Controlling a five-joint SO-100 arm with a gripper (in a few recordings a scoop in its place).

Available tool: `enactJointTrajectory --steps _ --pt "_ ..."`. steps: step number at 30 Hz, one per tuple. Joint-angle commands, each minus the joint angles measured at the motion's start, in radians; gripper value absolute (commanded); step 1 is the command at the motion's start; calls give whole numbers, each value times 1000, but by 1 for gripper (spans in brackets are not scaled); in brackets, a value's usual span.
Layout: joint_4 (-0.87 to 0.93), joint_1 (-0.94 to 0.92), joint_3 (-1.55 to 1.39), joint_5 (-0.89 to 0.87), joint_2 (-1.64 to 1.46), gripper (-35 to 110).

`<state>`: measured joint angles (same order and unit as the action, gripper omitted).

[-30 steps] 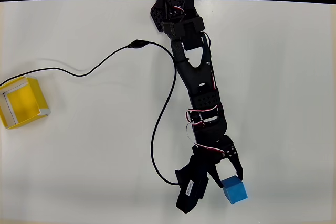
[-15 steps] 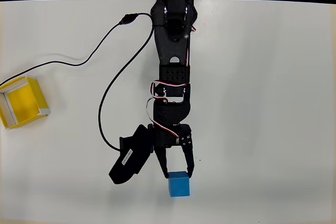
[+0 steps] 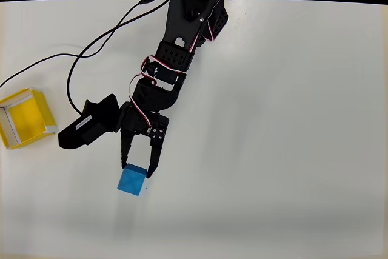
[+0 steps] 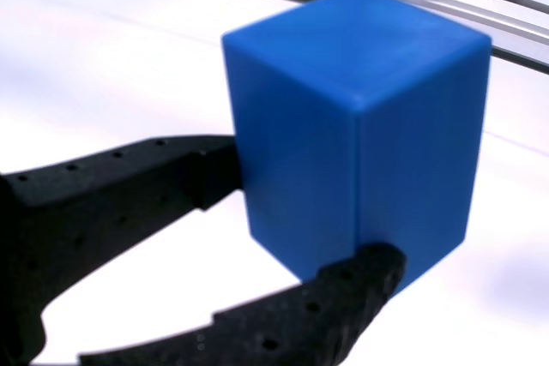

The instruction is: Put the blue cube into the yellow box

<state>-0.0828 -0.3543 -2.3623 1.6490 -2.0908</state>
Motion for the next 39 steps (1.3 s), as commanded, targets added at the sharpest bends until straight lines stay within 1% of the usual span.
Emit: enactJointTrajectory --steps 1,6,9,15,21,26,39 --pt "-11 -129 -26 21 -158 18" --pt "11 -265 -61 28 -181 18" --pt "-6 -342 -63 25 -160 18" --pt "-83 -463 -29 2 -57 19" --pt "-126 -548 84 -8 112 19" --pt "-127 -588 224 -12 255 19" --pt "-127 -583 528 5 499 19"
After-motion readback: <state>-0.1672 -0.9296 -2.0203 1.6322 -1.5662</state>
